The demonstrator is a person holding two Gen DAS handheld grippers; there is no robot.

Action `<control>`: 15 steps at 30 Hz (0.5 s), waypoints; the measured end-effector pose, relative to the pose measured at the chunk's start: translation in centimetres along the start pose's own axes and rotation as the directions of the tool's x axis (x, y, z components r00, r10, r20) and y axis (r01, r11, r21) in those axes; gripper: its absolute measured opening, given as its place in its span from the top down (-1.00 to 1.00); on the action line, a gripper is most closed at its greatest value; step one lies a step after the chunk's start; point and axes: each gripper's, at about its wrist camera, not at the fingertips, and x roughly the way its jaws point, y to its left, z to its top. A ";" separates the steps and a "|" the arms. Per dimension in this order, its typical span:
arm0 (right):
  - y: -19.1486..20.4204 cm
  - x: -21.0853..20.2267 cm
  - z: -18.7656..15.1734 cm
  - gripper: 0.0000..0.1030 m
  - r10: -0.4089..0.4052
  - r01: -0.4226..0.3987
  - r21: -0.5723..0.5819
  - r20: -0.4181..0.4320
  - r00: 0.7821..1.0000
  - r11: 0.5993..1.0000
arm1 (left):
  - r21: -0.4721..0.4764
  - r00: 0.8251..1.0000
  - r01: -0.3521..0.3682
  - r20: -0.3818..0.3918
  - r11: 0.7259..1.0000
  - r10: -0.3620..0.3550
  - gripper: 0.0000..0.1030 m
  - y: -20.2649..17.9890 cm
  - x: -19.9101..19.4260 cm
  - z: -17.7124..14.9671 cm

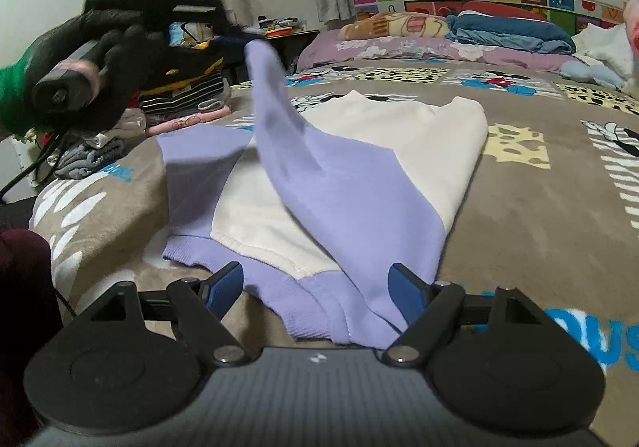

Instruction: Fold clothes

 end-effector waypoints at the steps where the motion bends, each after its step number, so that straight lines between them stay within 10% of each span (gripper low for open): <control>1: -0.1 0.0 0.0 -0.54 0.003 -0.003 0.004 0.001 1.000 1.000 | 0.003 1.000 0.002 -0.003 1.000 -0.002 0.96 -0.4 0.6 0.1; 15: -1.6 -1.1 -0.3 -0.54 0.039 -0.041 0.098 0.024 0.999 0.994 | 0.114 0.997 0.019 -0.075 0.993 -0.010 0.96 -5.9 9.8 -0.7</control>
